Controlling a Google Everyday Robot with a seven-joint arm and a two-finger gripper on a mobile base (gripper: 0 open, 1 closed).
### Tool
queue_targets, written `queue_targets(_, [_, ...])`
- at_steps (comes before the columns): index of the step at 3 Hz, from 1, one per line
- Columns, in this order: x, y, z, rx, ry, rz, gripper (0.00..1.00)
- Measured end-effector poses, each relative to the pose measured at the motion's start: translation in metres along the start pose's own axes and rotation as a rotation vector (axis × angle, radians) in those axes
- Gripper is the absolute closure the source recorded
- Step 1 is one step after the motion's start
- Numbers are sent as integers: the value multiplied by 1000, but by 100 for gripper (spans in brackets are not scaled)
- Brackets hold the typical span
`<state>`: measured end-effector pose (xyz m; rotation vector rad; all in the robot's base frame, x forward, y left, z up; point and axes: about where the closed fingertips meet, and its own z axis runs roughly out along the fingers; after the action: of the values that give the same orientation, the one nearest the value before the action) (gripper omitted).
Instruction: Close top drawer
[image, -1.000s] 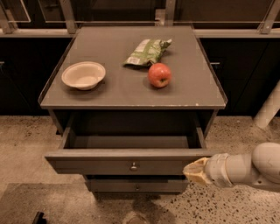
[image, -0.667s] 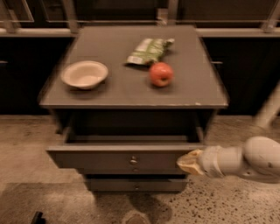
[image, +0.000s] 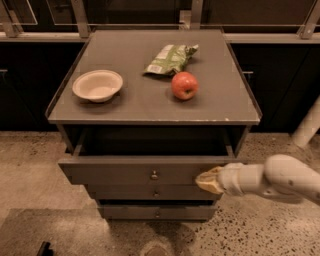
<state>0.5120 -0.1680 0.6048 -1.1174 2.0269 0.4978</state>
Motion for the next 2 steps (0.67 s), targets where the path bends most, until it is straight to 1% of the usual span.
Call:
queue_targets(1, [-1,-2,5,6,-6,0,100])
queue_targets(2, [-9,-23,24,71,-28,1,100])
